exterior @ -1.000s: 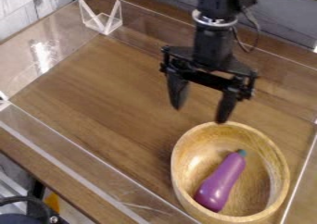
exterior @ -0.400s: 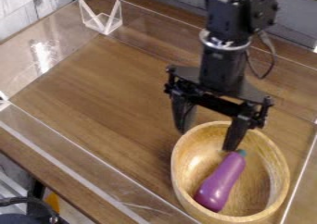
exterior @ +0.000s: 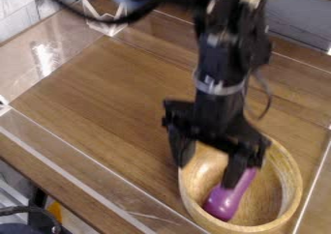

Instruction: Remove the purple eggplant from inside the brown bowl and put it on the table

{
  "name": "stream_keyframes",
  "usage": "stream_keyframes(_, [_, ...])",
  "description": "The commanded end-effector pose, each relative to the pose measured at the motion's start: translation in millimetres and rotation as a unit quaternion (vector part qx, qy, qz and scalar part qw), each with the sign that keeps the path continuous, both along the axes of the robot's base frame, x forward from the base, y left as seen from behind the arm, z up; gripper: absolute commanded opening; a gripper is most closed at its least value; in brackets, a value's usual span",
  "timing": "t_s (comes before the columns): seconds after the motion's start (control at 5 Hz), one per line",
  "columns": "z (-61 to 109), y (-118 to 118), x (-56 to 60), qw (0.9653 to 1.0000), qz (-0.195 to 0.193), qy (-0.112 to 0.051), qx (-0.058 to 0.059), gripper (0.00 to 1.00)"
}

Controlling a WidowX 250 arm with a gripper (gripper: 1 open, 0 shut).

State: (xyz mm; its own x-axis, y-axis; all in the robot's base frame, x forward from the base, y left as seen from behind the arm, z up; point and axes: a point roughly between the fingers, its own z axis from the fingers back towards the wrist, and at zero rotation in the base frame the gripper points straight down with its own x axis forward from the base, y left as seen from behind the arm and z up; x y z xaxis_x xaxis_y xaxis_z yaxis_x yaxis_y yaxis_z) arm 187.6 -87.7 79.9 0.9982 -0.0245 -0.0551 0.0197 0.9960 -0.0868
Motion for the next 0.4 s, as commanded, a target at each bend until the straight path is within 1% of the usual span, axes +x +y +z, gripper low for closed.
stream_keyframes(0.0, [-1.6,-0.2,2.8,0.9989,-0.028,-0.035,-0.013,1.00])
stream_keyframes(0.2, [-8.2,1.5,3.8,0.9978,-0.043,-0.046,-0.020,1.00])
